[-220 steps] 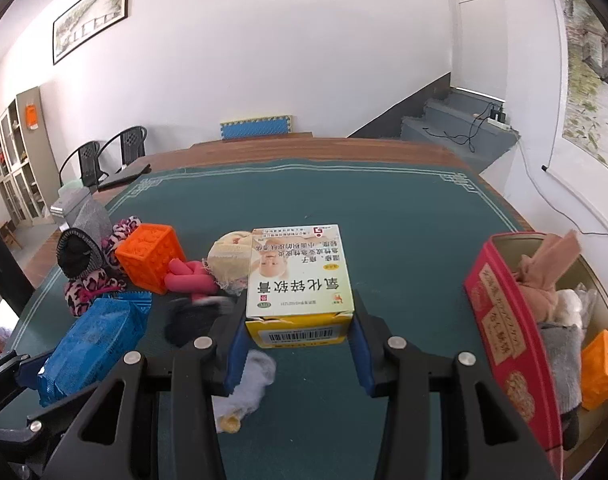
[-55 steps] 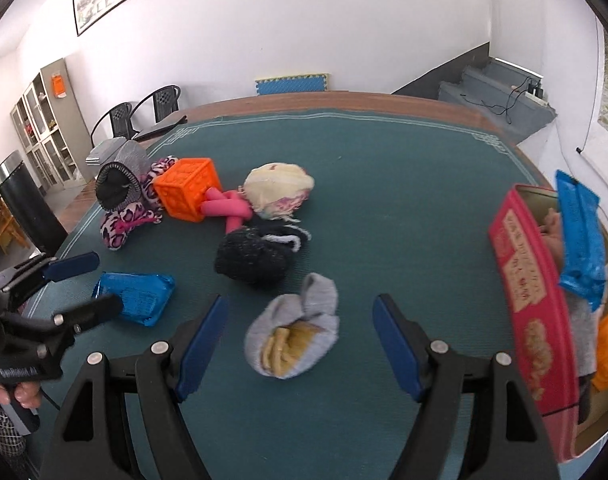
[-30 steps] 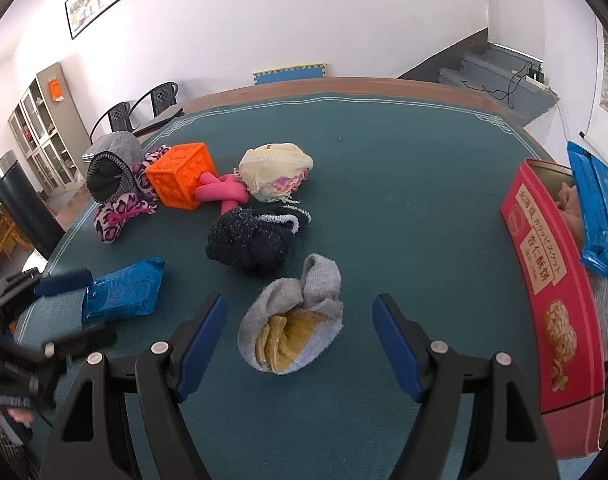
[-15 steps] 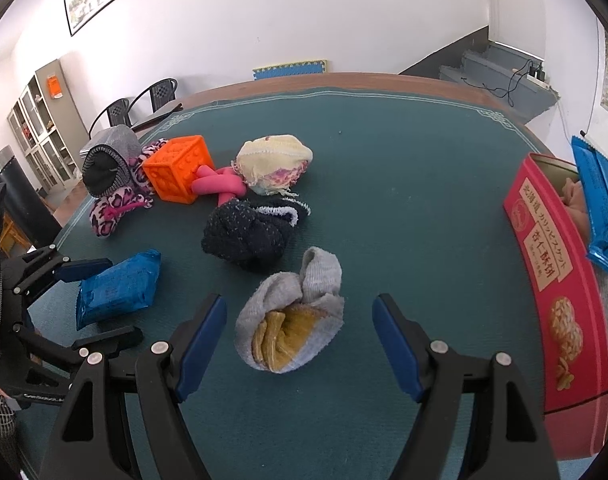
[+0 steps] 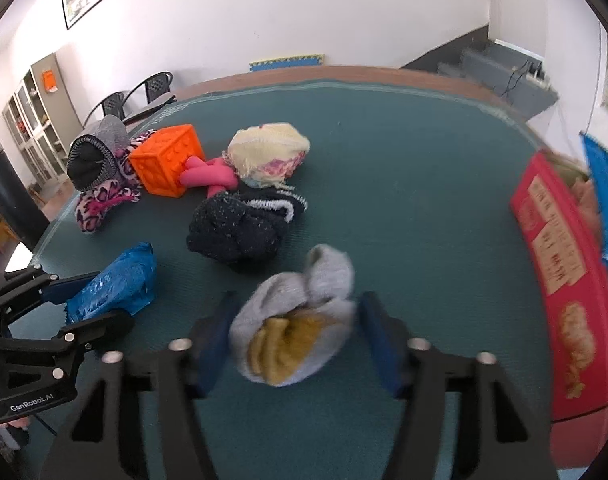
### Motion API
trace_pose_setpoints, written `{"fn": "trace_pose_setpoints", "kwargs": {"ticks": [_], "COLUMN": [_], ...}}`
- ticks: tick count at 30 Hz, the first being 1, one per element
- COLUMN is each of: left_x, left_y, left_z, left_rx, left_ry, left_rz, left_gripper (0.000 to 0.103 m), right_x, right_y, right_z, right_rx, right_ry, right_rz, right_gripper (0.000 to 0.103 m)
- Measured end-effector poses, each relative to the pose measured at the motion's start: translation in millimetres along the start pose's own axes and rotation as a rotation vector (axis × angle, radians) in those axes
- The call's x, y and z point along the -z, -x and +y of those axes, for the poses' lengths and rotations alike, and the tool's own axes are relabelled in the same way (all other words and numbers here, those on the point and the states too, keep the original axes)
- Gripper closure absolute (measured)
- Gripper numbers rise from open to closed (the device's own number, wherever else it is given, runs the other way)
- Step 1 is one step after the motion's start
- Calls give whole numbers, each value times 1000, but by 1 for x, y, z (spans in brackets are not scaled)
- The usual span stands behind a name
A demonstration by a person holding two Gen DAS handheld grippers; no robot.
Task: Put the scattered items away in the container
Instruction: 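Grasp the large blue bar with the left tool while the right tool grasps the grey sock bundle, then carry the blue bar and grey sock bundle into the red tin and release both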
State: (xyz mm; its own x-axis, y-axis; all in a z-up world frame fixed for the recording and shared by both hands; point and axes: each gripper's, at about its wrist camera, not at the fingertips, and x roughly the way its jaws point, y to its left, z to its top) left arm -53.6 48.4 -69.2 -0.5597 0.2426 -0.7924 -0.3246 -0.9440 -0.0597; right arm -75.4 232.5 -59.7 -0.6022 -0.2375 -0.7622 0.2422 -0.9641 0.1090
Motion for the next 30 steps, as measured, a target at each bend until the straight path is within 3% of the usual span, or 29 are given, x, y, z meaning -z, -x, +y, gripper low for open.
{"fn": "trace_pose_setpoints", "kwargs": {"ticks": [7,13,20,30], "left_x": [0,-4,-12,-30], "left_y": [9,23,36,43], "left_z": [2,-9,-37,-94], "left_rx": [1,-70,-113,-86], "left_ry": [88,128,113,33], "left_rz": [-28,-83,-147,-192], "left_gripper": [56,56,56,56], "right_x": [2,0,-3,3], "right_y": [9,30,57,110], "right_z": [6,5,-5,-41], "right_rx": [18,24,9,42], "right_ry": [31,29,-8,-59], "right_rz": [-32,-110,-180,-287], "right_gripper": [51,51,51,51]}}
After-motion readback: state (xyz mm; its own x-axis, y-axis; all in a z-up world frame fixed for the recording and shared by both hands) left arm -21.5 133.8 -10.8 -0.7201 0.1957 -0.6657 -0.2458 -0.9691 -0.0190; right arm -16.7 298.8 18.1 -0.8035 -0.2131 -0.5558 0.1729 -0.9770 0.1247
